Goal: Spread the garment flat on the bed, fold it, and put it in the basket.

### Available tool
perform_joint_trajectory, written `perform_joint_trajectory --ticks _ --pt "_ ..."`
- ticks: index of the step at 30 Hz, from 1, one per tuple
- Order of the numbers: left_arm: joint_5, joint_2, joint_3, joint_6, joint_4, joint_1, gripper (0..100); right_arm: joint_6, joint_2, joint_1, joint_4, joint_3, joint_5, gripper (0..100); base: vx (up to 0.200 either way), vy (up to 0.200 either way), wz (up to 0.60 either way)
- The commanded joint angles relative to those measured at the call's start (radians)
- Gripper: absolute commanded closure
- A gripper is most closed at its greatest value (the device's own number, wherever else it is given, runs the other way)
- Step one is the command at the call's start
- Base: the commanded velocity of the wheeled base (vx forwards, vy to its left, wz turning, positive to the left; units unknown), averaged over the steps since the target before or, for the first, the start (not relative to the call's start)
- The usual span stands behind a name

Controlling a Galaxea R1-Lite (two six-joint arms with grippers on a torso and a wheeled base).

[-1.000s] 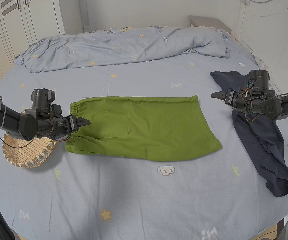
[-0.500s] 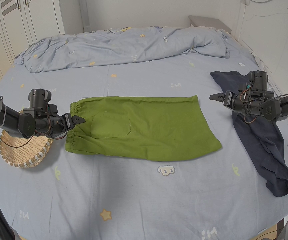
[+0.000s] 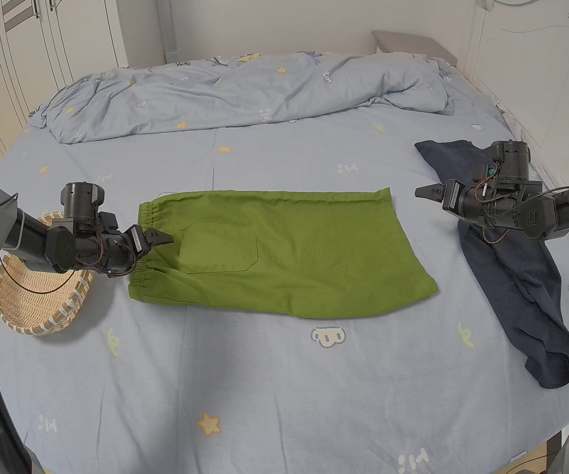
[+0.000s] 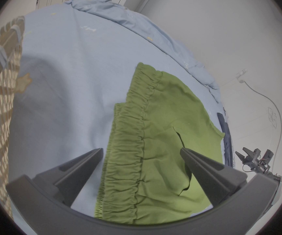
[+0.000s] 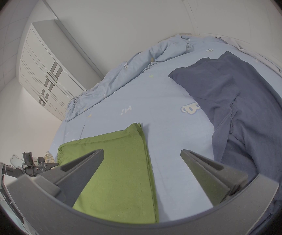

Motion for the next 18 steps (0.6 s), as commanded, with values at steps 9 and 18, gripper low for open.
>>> perform_joint_trajectory --ticks 9,18 --pt "-0.112 0.079 -0.049 -0.067 0.000 0.043 0 0.000 -0.002 -0.010 -0.005 0.023 -0.001 0 0.000 0.000 0.00" --pt "-0.188 0.108 -0.062 -0.099 0.000 0.055 0 0.000 -0.002 -0.016 -0.005 0.028 0.001 0 0.000 0.000 0.00"
